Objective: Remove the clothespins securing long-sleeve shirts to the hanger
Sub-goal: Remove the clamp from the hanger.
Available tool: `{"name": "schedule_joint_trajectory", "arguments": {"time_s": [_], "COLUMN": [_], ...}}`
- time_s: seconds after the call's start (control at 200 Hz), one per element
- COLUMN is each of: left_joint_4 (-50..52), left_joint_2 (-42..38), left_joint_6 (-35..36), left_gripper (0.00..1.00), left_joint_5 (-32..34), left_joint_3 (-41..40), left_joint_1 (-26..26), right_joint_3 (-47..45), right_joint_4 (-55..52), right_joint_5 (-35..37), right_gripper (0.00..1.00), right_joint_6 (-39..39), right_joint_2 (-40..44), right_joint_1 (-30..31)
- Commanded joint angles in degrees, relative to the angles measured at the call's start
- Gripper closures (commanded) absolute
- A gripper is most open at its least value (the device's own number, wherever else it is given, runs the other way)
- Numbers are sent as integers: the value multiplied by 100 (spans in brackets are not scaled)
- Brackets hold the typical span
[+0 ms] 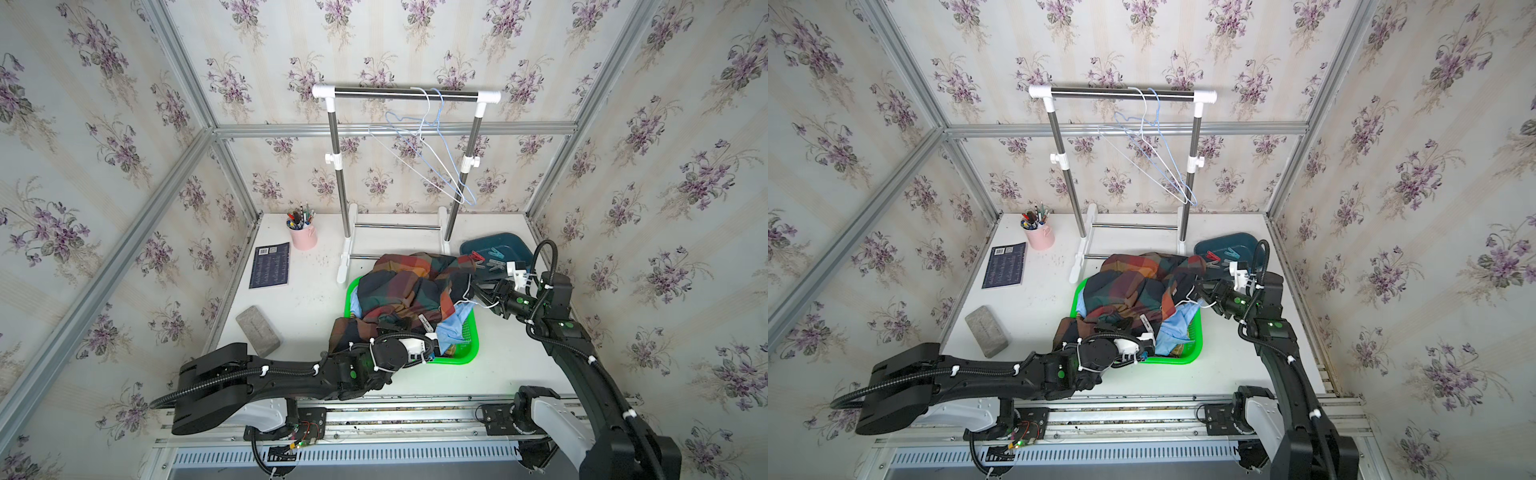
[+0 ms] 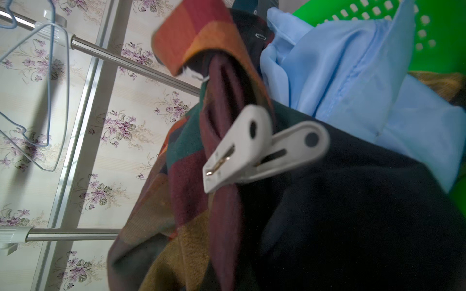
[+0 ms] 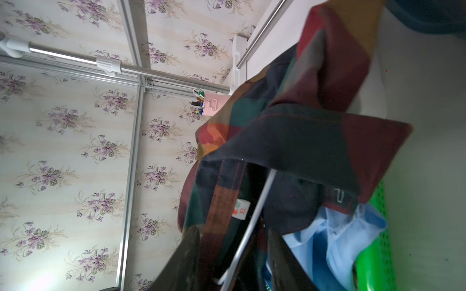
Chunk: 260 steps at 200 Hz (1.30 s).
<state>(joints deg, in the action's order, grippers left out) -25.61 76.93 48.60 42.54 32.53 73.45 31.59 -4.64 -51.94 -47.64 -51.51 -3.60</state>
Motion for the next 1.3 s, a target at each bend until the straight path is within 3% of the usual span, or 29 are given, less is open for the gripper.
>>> {"name": "schedule_joint_trajectory", "arguments": {"time_s": [0.0,0.215,0.33,0.515,0.59,0.884,1.294], "left_joint_4": [-357,-331,-349,-361,-360,-416,-437], "left_joint_2": [22,19,-22,-134,-176,226,314], "left_joint_6": [-3,-42,-65,-91,-103,-52,-119], "left_gripper": [100,100,100,100,100,100,100], "left_joint_5": [-129,-44,-31,-128,-118,62,127], "left_joint_3": [82,83,70,40,21,222,325], "left_joint_1": [-6,-50,-74,-72,-70,-94,-126], "right_joint_3": [35,84,36,-367,-279,522,-176], "right_joint_4": [-889,-965,-982,655,936,-523,-1444], "right_joint_5": [54,14,-67,-219,-112,74,560], "right_gripper": [38,30,25,22,21,24,39], "right_joint_6": [248,211,126,-1164,-1342,-501,-395], "right_joint_2": [116,166,254,226,106,202,1087], "right_joint_1": [-1,-100,-435,-720,-721,-590,-124]}}
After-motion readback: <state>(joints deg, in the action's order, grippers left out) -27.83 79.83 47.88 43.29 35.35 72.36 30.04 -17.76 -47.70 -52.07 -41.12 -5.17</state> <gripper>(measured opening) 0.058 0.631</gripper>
